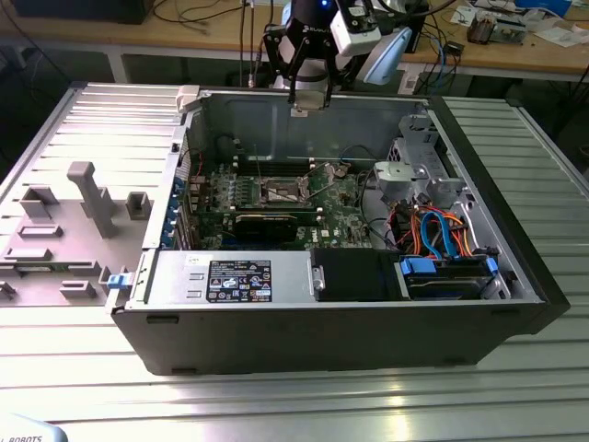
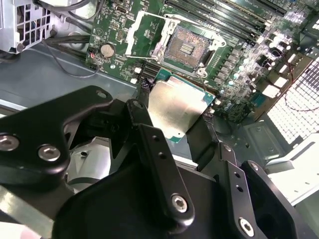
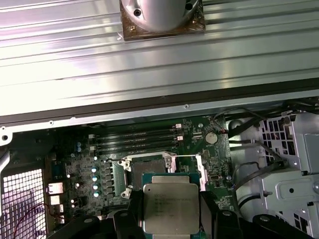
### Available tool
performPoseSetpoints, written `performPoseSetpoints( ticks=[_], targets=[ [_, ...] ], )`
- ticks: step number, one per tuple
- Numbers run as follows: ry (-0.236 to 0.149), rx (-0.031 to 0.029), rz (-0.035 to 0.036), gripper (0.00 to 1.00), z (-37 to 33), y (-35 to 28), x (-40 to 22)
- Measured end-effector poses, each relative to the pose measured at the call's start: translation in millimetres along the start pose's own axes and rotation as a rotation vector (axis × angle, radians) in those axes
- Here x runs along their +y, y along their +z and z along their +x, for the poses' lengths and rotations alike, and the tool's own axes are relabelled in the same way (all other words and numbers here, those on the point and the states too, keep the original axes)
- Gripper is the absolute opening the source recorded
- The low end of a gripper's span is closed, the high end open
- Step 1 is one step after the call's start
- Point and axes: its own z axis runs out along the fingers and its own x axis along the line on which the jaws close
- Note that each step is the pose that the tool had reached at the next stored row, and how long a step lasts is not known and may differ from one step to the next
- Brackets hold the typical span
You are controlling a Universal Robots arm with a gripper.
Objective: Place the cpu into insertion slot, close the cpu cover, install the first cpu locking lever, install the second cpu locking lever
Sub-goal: 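Place the cpu into insertion slot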
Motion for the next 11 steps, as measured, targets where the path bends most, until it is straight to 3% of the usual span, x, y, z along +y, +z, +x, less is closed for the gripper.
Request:
performPoseSetpoints(
  ticks=[11],
  targets=[
    [0.013,-0.0012,-0.0003,0.54,0.1,0.0,0.0]
  ],
)
